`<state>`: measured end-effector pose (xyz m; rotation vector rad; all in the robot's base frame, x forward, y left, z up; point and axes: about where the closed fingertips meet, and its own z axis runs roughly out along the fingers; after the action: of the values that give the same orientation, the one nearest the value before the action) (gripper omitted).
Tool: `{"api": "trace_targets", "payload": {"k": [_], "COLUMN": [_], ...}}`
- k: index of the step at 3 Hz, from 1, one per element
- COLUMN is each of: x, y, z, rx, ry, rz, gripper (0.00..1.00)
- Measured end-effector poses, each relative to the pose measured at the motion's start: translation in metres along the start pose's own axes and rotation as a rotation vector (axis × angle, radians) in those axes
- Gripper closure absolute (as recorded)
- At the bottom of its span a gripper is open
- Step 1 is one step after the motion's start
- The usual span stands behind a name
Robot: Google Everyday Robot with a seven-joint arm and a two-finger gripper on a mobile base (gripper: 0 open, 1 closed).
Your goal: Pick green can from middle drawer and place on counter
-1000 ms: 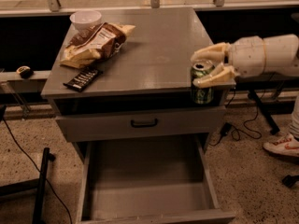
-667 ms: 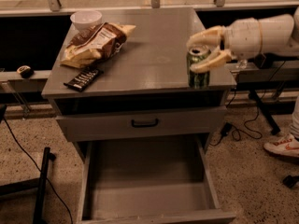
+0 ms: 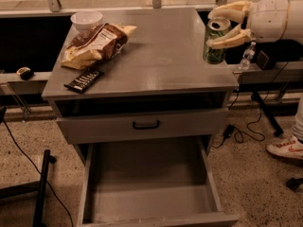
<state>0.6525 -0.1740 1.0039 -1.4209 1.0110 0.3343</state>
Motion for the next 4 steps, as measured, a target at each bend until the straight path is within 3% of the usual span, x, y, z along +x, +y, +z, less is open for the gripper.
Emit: {"api": "trace_targets", "payload": {"k": [1,2,4], "x": [0.010,0.064,0.064], "y": [0.006,0.036,0.032], "z": [0.003,0.046,0.047], "rx": [0.101,0.182,0.189], "ry": [0.042,0.079,0.084], "rz": [0.020,0.232,0.247], "gripper": [1.00,0.97,0.51]}}
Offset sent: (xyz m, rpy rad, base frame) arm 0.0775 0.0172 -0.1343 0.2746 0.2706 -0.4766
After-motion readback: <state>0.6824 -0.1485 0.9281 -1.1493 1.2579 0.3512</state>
